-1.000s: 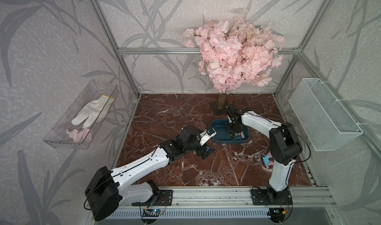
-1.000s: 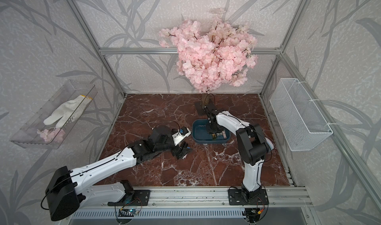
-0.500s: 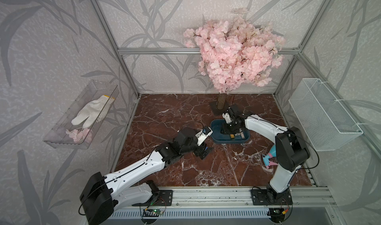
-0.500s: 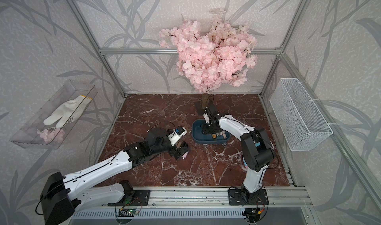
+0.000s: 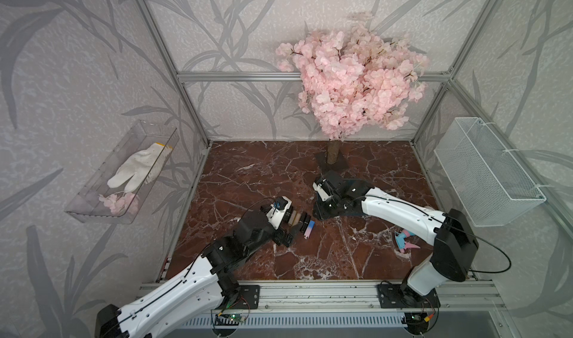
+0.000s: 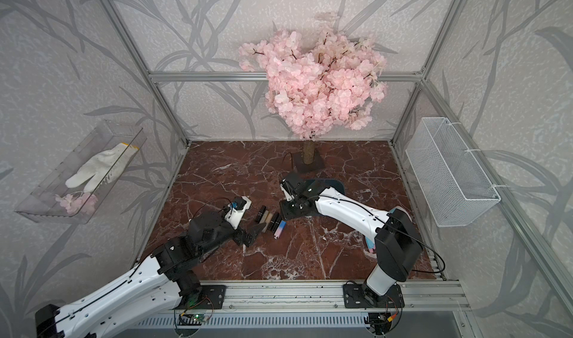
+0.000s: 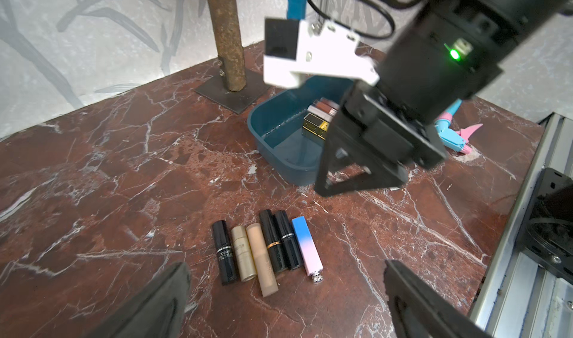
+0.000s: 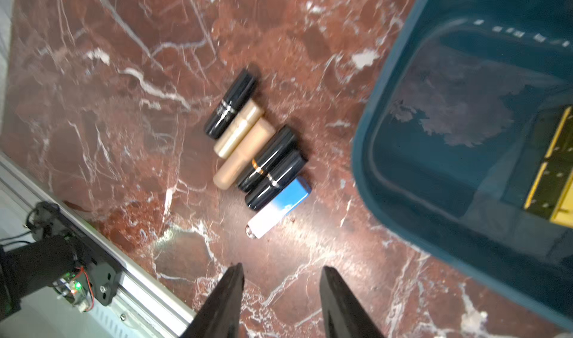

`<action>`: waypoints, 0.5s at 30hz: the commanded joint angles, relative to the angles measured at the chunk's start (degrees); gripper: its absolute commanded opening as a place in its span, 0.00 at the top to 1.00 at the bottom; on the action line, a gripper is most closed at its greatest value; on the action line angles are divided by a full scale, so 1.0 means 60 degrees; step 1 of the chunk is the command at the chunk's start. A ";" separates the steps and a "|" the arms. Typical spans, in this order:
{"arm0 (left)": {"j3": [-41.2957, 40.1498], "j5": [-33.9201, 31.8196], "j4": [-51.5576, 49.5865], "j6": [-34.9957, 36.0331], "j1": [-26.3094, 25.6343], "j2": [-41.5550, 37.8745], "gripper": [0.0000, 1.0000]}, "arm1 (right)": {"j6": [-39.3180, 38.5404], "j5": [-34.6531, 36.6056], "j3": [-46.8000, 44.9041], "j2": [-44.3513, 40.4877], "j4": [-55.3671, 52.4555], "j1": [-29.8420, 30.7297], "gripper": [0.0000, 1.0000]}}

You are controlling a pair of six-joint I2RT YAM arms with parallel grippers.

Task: Put the lipstick into the storage box
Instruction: Pick up the lipstick at the center of the board.

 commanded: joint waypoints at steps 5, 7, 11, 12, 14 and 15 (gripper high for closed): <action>-0.0157 0.0010 -0.0728 -0.0284 -0.0036 -0.0792 0.00 | 0.1410 0.1432 -0.0148 0.0288 -0.0830 0.1399 0.36; -0.0158 0.0374 -0.0852 -0.0278 -0.0033 -0.0939 0.00 | 0.1483 0.1472 -0.0241 0.0394 -0.0739 0.1480 0.35; -0.0162 0.0963 -0.1211 -0.0116 -0.0040 -0.1239 0.00 | 0.1554 0.1457 -0.0378 0.0752 -0.0592 0.1882 0.35; -0.0123 0.1123 -0.1305 -0.0027 -0.0033 -0.1282 0.00 | 0.1566 0.1472 -0.0405 0.0754 -0.0541 0.1901 0.35; -0.0042 0.1437 -0.1573 0.0242 -0.0033 -0.1342 0.00 | 0.1590 0.1458 -0.0455 0.1243 -0.0383 0.1920 0.35; -0.0015 0.1529 -0.1695 0.0351 -0.0033 -0.1359 0.00 | 0.1592 0.1443 -0.0419 0.1366 -0.0317 0.1913 0.35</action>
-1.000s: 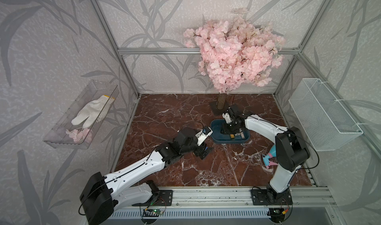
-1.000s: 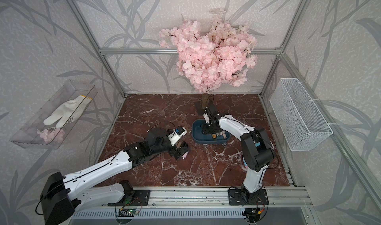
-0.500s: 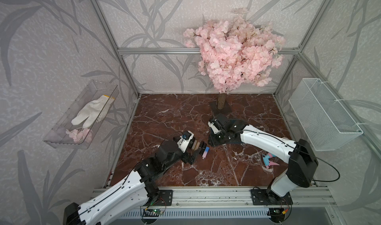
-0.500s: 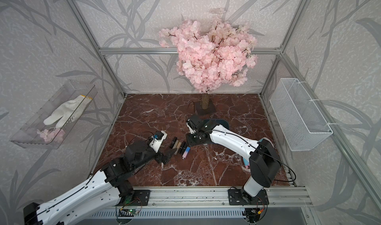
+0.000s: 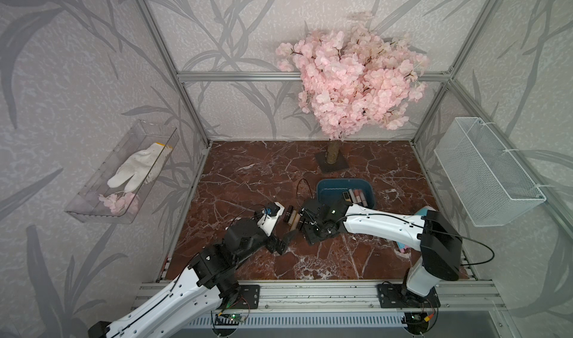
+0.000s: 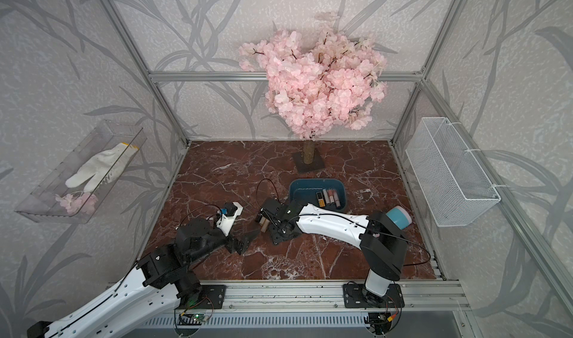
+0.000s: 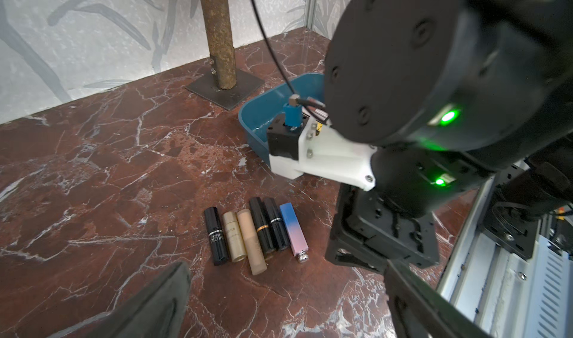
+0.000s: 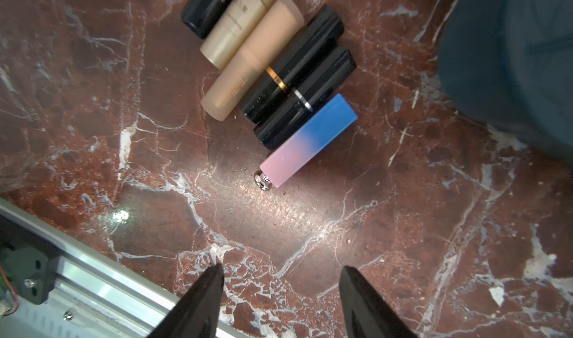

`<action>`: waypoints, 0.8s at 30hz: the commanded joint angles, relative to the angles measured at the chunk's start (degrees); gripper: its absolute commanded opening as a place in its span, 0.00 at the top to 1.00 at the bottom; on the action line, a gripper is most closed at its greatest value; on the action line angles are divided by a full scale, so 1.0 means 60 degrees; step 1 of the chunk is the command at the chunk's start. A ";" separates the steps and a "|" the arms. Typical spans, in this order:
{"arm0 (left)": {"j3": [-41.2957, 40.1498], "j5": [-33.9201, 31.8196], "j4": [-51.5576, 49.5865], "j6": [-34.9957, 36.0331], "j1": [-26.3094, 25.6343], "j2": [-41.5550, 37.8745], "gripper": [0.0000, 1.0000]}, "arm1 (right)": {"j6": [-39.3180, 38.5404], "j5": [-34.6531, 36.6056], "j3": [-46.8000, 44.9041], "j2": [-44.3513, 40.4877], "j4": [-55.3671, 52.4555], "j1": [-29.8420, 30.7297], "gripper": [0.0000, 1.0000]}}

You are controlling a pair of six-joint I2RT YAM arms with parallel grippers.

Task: Put the lipstick into the storage box
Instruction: Pick up the lipstick at the center of the board.

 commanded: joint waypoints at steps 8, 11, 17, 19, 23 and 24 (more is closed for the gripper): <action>0.0153 0.0557 -0.1229 0.0514 -0.0033 -0.0462 0.00 | 0.0186 0.0326 0.0612 0.1512 0.0019 0.0074 0.33; 0.0166 0.0459 -0.1335 0.0567 -0.0034 -0.0627 0.00 | 0.0200 0.0409 0.0877 0.1801 -0.0034 0.0069 0.33; 0.0182 0.0425 -0.1456 0.0747 -0.0033 -0.0623 0.00 | 0.0398 0.0676 0.1332 0.2261 -0.0172 0.0077 0.30; 0.0182 0.0370 -0.1415 0.0775 -0.0040 -0.0606 0.00 | 0.0447 0.0778 0.1500 0.2437 -0.0264 0.0077 0.29; 0.0226 0.0224 -0.1356 0.0863 -0.0030 -0.0565 0.00 | 0.0481 0.1047 0.1942 0.2832 -0.0707 -0.0003 0.28; 0.0239 0.0186 -0.1352 0.0890 -0.0032 -0.0561 0.00 | 0.0504 0.1124 0.1992 0.2885 -0.0768 -0.0016 0.28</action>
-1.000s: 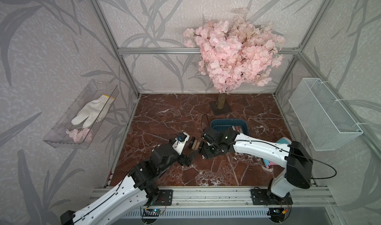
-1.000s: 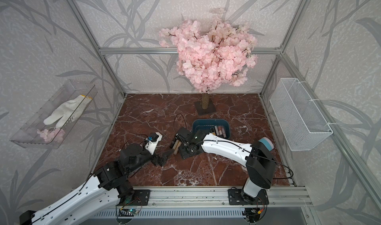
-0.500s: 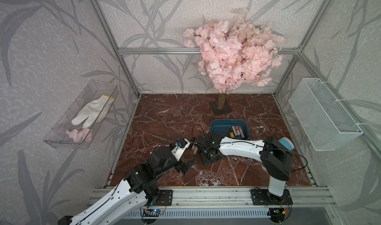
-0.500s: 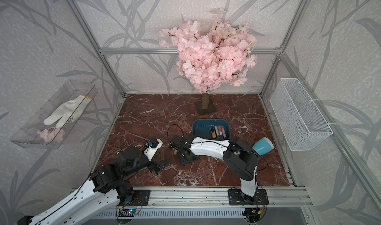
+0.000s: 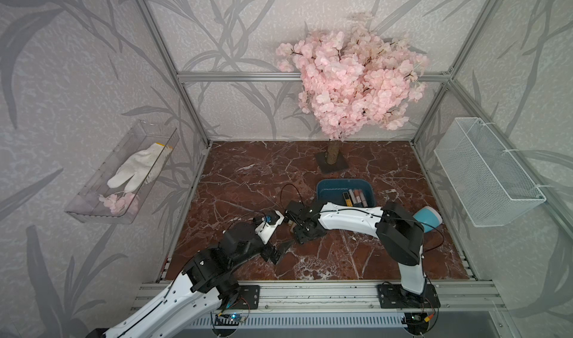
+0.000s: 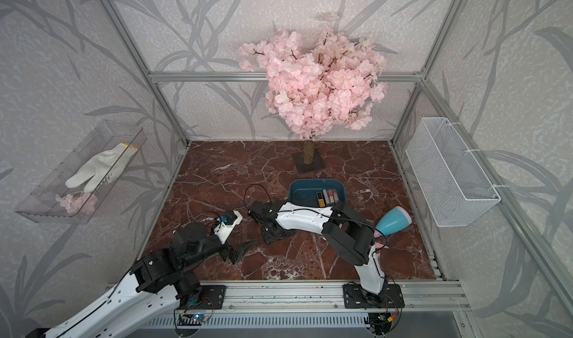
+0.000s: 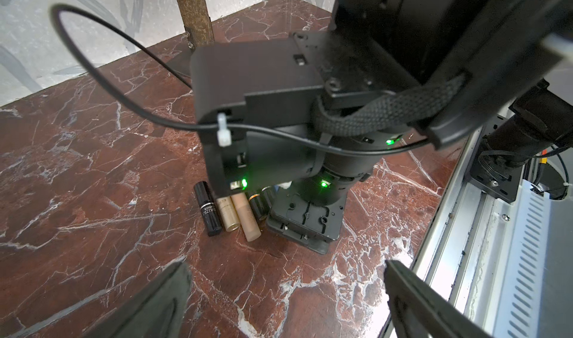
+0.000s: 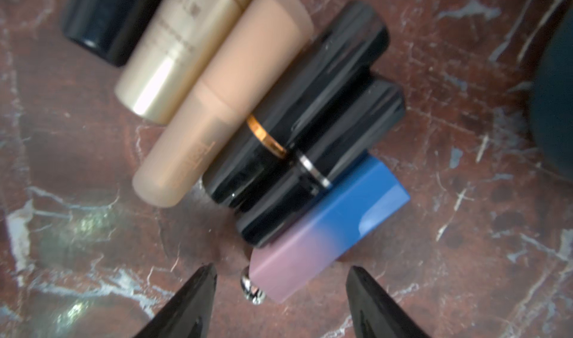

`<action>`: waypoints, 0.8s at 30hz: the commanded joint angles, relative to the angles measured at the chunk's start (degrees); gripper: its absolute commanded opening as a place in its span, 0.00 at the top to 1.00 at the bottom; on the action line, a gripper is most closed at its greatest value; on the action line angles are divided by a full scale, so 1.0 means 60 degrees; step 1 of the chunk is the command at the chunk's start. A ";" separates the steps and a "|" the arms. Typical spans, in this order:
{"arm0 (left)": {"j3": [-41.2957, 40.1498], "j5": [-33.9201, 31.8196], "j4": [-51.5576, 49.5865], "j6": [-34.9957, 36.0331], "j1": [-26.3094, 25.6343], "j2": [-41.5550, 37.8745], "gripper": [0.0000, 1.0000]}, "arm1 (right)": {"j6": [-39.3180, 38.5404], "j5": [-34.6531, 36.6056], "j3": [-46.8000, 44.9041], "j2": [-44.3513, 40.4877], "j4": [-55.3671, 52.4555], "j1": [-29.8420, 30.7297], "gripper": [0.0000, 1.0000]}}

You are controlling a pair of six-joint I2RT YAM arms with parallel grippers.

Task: Put the lipstick into the storage box
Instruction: Pick up the lipstick at the center of the board.

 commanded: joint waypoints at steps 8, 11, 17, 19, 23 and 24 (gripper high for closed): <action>0.0281 -0.0271 0.0076 0.0282 -0.0031 0.0135 0.00 | 0.0135 0.0669 0.0301 0.0372 -0.0567 -0.0615 0.28; 0.0281 -0.0283 0.0181 0.0282 -0.0033 0.0221 0.00 | 0.0125 0.0749 0.0133 0.0284 -0.0521 -0.0835 0.28; 0.0252 -0.0211 0.0530 0.0268 -0.0032 0.0512 0.00 | 0.0023 0.0750 -0.0362 -0.0095 -0.0389 -0.1202 0.29; 0.0250 -0.0176 0.0681 0.0253 -0.0032 0.0650 0.00 | -0.0002 0.0714 -0.0560 -0.0206 -0.0318 -0.1268 0.29; 0.0281 -0.0097 0.0898 0.0238 -0.0025 0.0894 0.00 | 0.0026 0.0719 -0.0842 -0.0348 -0.0236 -0.1358 0.30; 0.0296 -0.0090 0.0922 0.0226 -0.0034 0.0925 0.00 | 0.0034 0.0728 -0.0902 -0.0365 -0.0212 -0.1372 0.31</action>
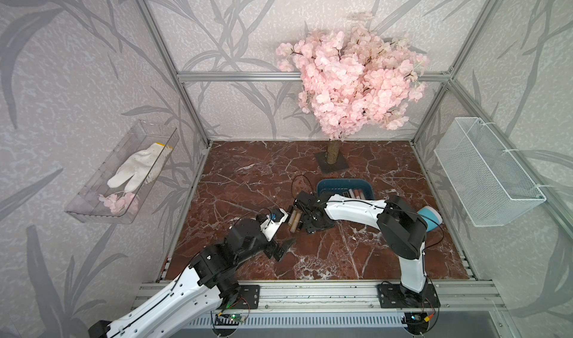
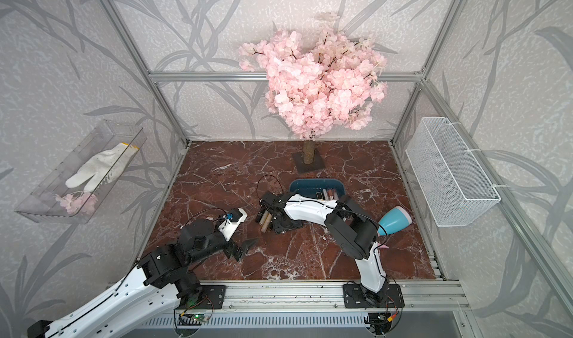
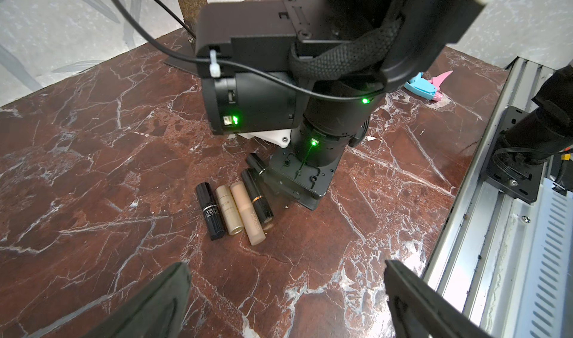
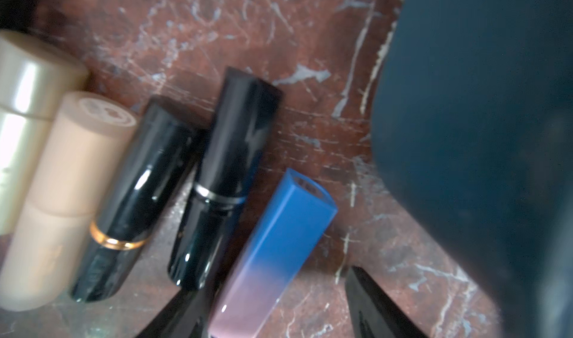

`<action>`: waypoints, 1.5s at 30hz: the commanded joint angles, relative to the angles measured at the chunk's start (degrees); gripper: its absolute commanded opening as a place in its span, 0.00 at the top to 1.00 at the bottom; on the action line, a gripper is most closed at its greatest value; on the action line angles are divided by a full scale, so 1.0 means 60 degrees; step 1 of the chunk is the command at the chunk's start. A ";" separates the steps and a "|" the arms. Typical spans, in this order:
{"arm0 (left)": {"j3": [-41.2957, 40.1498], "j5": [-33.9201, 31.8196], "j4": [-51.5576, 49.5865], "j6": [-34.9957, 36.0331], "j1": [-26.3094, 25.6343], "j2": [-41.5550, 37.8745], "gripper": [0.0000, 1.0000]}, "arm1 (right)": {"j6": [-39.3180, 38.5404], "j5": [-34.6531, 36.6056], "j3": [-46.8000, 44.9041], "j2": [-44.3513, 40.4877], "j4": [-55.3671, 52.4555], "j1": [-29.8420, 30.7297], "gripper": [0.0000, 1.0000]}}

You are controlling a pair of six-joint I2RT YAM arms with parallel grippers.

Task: Put the lipstick into the storage box
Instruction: Pick up the lipstick at the center of the board.

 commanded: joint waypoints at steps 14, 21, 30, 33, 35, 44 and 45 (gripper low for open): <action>0.0421 0.0067 0.0402 0.0166 -0.0033 0.0367 0.00 | -0.0041 0.0589 0.0390 0.0511 -0.0225 -0.0204 0.33; 0.0376 0.0032 0.0460 0.0181 -0.0030 0.0385 0.00 | -0.0194 0.0708 0.0740 0.0731 -0.0273 -0.0292 0.44; 0.0247 -0.0026 0.0575 0.0101 -0.0029 0.0268 0.00 | -0.0246 0.0422 0.0645 0.0597 -0.0324 -0.0286 0.65; 0.0161 -0.0045 0.0651 0.0023 -0.0028 0.0192 0.00 | -0.0269 0.0361 0.0551 0.0406 -0.0401 -0.0257 0.70; 0.0142 -0.0043 0.0705 0.0005 -0.0032 0.0177 0.00 | -0.0312 0.0302 0.0432 0.0231 -0.0412 -0.0212 0.74; 0.0113 -0.0010 0.0966 -0.0039 -0.0028 0.0288 0.00 | -0.0595 0.0073 -0.0177 -0.0967 -0.0793 0.0053 0.80; 0.0116 0.0034 0.1028 -0.0039 -0.0033 0.0328 0.00 | -0.0618 0.0067 -0.0161 -0.1122 -0.0930 0.0080 0.80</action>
